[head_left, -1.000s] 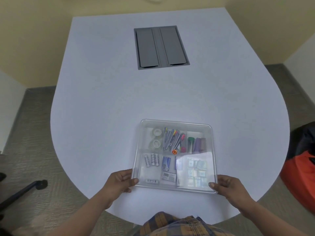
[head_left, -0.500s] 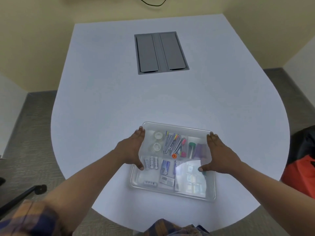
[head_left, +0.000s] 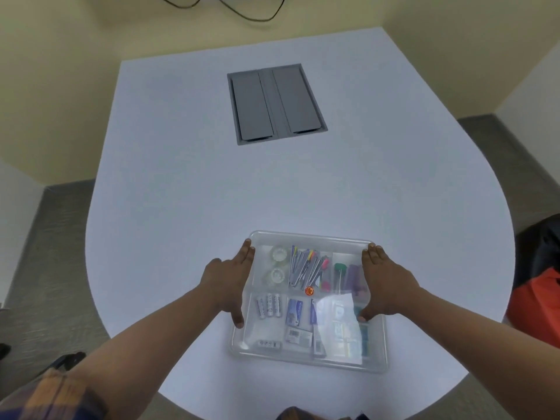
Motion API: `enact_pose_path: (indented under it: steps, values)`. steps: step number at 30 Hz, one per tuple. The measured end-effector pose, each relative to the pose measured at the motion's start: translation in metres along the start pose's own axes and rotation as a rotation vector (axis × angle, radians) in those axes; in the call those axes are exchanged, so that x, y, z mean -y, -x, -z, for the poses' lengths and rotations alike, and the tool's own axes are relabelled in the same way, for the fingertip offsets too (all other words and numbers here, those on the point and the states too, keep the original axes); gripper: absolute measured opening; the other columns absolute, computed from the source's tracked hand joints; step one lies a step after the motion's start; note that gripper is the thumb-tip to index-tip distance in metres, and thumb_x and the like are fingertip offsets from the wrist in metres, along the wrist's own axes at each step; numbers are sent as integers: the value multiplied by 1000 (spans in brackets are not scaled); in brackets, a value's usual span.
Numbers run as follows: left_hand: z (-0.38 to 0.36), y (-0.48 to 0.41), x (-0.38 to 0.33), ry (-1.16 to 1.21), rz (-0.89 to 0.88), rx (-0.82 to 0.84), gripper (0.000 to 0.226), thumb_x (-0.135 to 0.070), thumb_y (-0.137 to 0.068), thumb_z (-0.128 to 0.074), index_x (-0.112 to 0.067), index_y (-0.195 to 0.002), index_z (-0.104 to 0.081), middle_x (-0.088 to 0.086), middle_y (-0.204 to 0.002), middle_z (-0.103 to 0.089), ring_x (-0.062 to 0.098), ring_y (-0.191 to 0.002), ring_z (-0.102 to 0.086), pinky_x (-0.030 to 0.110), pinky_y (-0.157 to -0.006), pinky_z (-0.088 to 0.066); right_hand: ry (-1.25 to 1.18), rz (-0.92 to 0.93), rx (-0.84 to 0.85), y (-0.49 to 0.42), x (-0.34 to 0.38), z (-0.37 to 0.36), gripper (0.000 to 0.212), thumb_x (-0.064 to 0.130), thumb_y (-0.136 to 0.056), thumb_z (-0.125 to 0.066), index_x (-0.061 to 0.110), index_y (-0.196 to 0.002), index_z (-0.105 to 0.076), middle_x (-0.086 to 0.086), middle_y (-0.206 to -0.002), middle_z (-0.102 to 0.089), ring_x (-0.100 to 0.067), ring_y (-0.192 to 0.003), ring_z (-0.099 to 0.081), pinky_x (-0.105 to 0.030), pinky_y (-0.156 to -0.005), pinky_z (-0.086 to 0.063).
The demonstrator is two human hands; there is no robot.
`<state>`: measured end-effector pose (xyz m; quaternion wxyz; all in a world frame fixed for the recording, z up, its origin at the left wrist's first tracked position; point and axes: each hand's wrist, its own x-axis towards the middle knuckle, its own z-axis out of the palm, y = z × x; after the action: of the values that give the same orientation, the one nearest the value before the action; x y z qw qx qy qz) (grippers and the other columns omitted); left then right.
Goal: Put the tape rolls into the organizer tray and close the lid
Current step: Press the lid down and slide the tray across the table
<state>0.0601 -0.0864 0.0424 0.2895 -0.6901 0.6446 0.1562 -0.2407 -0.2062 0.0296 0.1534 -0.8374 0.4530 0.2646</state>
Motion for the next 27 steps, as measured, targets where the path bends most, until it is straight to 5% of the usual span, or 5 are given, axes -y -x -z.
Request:
enact_pose_path:
  steps: [8, 14, 17, 19, 27]
  values:
    - [14, -16, 10, 279, -38, -115, 106, -57, -57, -80, -17, -142, -29, 5, -154, -28, 24, -119, -55, 40, -94, -46, 6, 20, -22, 4, -1, 2, 150, 72, -52, -80, 0, -155, 1, -16, -166, 2, -28, -155, 0, -37, -124, -14]
    - [14, -57, 26, 1087, 287, -272, 32, -34, -88, -63, -8, -108, -65, 14, -108, -65, 33, -110, -59, 35, -88, -46, -612, -261, -400, -14, -5, 11, 60, 44, -79, -77, 11, -126, -60, -11, -127, -63, -31, -122, -58, -35, -98, -43]
    - [7, -70, 17, 1564, 497, -95, 41, -42, -88, -62, -2, -95, -62, 21, -92, -60, 35, -86, -62, 37, -78, -50, -1193, -578, -327, -29, -8, 6, 39, 44, -87, -69, 6, -91, -61, -10, -88, -60, -34, -93, -61, -37, -84, -44]
    - [0, -75, 8, 1730, 584, -59, 50, -48, -86, -63, -2, -105, -58, 16, -95, -57, 32, -87, -60, 36, -74, -46, -1541, -722, -187, -37, -7, -3, 51, 45, -88, -68, -1, -110, -60, -15, -101, -60, -35, -96, -60, -45, -89, -49]
    - [-6, -85, 6, 1881, 633, -20, 56, -43, -86, -65, -4, -126, -54, 16, -128, -59, 31, -110, -59, 40, -96, -49, -1629, -851, -257, -51, -9, -17, 73, 50, -82, -73, 0, -131, -53, -15, -138, -54, -38, -123, -53, -42, -99, -45]
